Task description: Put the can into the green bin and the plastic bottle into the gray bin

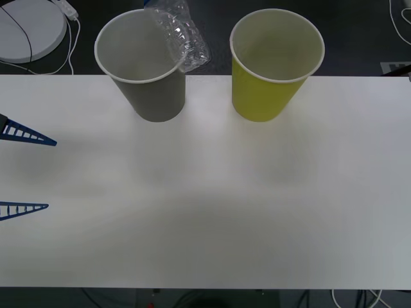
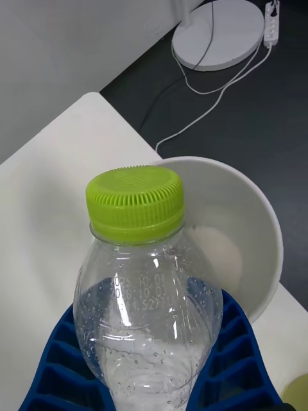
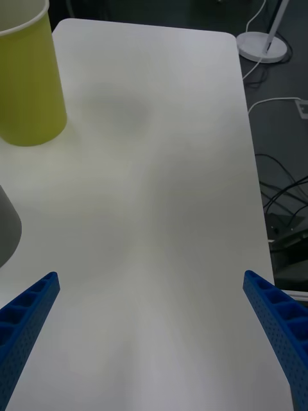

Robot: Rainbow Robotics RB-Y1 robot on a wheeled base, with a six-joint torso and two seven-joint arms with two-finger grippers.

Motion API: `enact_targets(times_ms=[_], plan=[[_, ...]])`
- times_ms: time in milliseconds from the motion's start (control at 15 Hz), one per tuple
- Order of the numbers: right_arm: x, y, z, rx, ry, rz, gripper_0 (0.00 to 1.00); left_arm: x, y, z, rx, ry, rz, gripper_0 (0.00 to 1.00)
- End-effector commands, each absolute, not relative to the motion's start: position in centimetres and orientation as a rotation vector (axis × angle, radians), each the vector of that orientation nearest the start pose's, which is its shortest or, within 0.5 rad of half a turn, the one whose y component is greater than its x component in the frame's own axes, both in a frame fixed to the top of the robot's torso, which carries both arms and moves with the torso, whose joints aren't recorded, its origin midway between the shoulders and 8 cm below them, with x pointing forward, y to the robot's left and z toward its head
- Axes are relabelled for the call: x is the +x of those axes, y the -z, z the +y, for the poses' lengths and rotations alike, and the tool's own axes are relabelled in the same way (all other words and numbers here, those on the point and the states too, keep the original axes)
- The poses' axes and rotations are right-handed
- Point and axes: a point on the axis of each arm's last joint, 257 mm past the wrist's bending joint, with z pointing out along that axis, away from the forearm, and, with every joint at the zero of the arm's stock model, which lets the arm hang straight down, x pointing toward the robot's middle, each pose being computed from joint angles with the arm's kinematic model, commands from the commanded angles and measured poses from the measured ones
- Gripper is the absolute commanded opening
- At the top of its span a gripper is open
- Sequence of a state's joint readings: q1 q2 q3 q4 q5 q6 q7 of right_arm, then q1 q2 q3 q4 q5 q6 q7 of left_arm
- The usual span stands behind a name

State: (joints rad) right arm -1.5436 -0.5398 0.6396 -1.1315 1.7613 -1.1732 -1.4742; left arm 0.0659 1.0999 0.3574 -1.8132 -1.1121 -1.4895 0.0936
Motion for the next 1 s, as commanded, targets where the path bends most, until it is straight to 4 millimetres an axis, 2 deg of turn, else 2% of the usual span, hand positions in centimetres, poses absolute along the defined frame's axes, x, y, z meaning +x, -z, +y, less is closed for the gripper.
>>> enact_targets(times_ms=[67, 1000], plan=[[56.8, -8.4, 8.5, -1.053, -0.474, 1.989, 0.00, 33.0, 10.4, 29.0, 1.628, 0.462, 1.500, 1.00], [58.3, -9.2, 13.1, -1.004, -0.359, 2.045, 0.00, 33.0, 10.4, 29.0, 1.628, 0.462, 1.500, 1.00]])
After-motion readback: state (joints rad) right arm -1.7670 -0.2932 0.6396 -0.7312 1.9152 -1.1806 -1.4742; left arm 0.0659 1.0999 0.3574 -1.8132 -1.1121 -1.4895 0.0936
